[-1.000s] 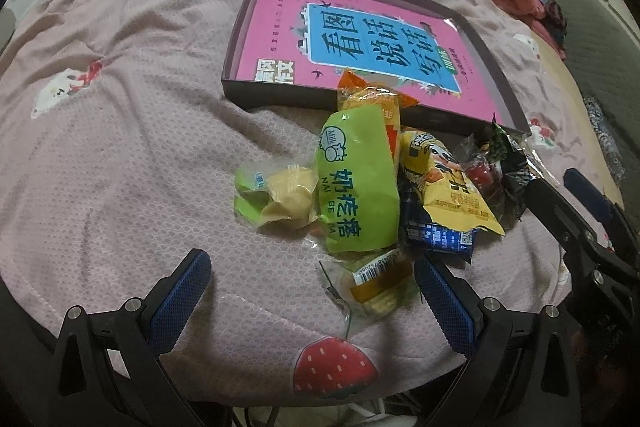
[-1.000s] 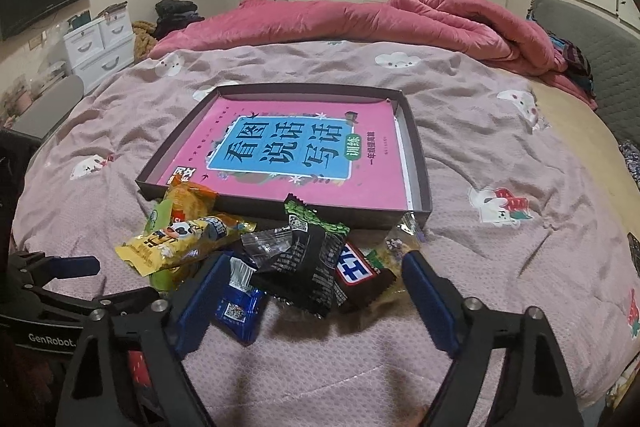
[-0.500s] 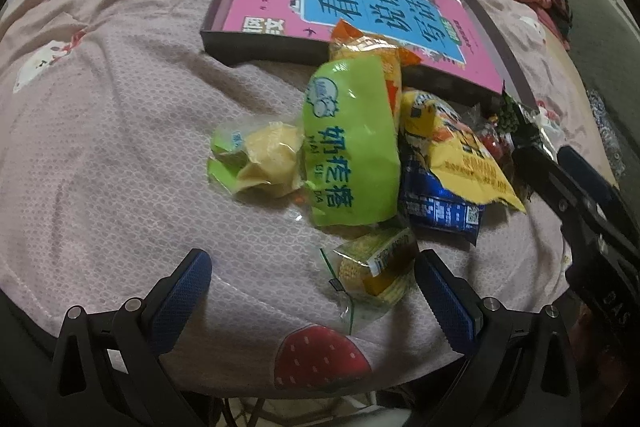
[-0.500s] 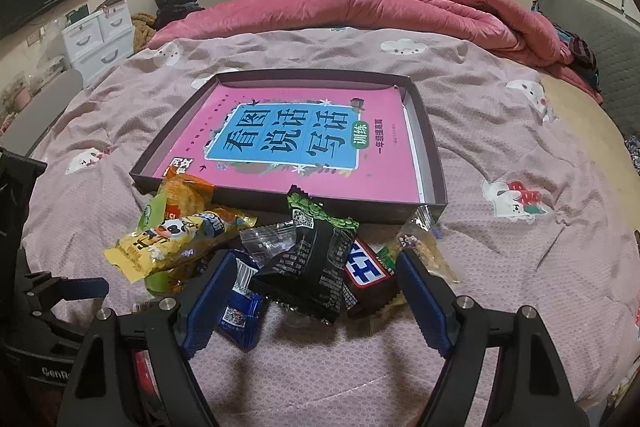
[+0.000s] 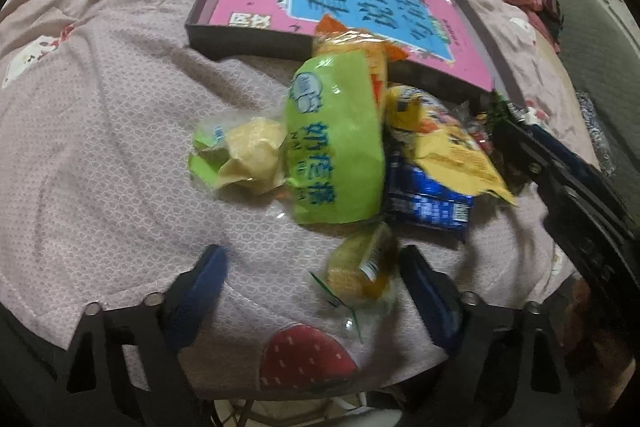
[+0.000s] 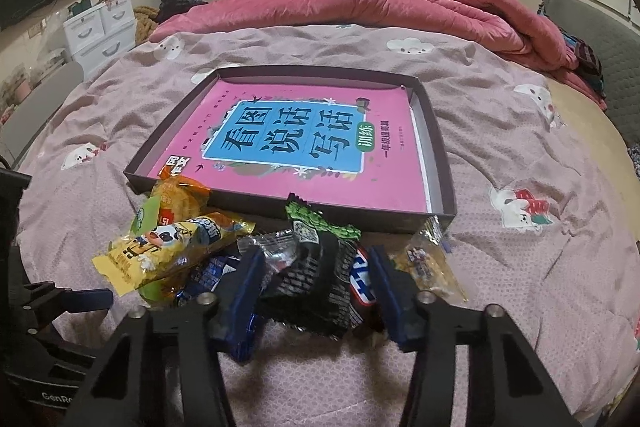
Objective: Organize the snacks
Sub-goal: 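Close the left gripper on the clear-wrapped yellow cake while the right grasps the black bag, then lift the cake with the left gripper toward the tray while the right lifts the black bag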
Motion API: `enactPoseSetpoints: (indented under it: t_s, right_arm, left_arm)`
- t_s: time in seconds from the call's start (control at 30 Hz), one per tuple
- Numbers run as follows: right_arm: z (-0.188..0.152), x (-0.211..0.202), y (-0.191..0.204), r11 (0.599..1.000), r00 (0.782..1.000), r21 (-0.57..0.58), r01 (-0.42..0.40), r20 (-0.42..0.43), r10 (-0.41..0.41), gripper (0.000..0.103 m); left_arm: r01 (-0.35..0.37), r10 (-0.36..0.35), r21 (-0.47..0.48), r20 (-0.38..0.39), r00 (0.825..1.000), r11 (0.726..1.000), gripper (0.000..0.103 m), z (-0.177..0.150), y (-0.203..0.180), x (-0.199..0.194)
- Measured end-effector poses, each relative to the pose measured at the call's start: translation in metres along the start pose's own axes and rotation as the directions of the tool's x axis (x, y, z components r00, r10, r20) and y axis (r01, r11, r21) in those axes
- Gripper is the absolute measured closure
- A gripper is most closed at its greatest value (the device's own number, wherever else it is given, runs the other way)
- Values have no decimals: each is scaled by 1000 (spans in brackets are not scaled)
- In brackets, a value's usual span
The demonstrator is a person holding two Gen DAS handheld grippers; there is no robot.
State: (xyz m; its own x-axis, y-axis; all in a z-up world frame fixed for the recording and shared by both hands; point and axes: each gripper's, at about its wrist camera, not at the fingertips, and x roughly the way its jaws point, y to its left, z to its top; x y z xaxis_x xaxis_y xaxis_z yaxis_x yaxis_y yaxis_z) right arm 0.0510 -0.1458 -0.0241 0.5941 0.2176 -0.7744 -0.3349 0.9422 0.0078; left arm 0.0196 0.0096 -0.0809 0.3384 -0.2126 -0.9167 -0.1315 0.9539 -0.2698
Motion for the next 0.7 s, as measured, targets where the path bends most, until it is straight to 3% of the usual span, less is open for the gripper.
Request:
enactPoseSetpoints:
  t_s: [0.2,0.27,0.3,0.33,0.7]
  right_arm:
    - [3,10,-2,1000,1000,11,-17,-17,17,69]
    - [4,12,-4,999,999,20,-34,-17,34,71]
    - [4,12,-5,999,999,28,-40,-16,41,72]
    - [4,11,-6,998,999,37,-46,-11,46,73]
    - [5,-7,-17,994,997,85,-70,39,67,75]
  left_arm:
    - [45,-45,34,1,999,998,48,0,-8,-1]
    - [71,-71,42,-3,997,997,60,2,-11,1]
    - [91,-91,49,-8,996,995,71,2,-13,1]
    - [106,-106,52,-12,994,993,74,2,-14,1]
    - [159,-160,37,47,986,987,78,6,-5,-26]
